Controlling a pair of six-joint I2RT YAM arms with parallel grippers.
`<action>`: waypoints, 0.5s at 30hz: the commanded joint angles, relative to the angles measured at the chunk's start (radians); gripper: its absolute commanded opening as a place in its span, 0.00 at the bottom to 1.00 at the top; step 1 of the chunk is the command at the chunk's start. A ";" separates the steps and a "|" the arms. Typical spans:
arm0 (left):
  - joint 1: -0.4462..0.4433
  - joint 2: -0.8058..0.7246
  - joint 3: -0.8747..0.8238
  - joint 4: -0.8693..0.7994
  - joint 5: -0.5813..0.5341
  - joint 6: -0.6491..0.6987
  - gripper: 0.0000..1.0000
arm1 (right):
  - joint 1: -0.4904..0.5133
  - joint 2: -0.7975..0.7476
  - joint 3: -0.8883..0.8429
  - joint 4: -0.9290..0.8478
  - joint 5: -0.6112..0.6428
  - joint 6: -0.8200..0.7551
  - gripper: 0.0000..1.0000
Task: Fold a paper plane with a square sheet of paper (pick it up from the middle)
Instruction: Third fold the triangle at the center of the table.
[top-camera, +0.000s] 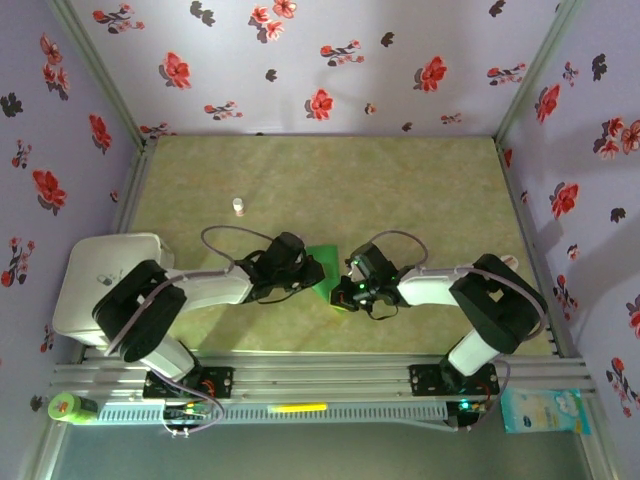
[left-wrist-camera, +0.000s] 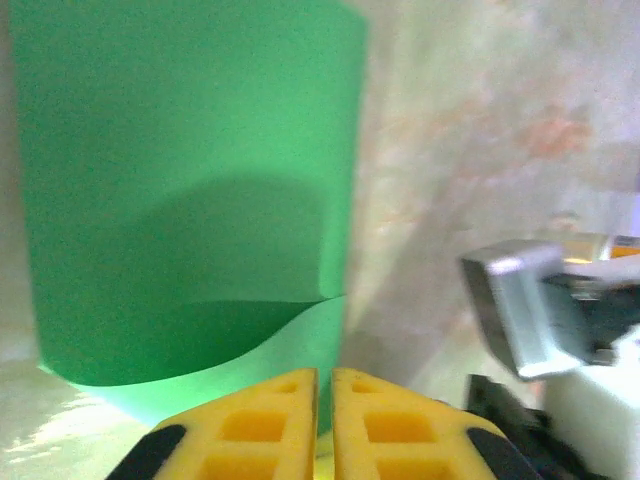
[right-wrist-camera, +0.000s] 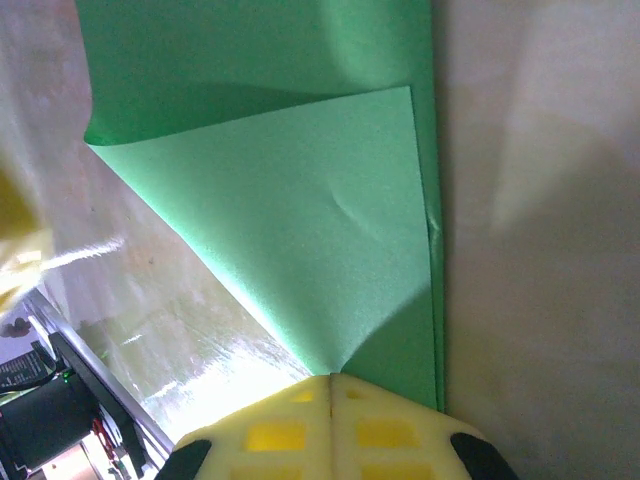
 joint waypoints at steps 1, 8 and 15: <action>-0.019 -0.028 -0.002 -0.088 -0.009 0.026 0.06 | -0.008 0.017 -0.019 0.007 -0.002 0.015 0.03; -0.048 0.025 -0.002 -0.038 0.009 0.005 0.00 | -0.011 0.023 -0.024 0.008 -0.001 0.014 0.03; -0.061 0.116 0.018 -0.015 0.007 -0.012 0.00 | -0.014 0.019 -0.027 0.005 0.001 0.010 0.02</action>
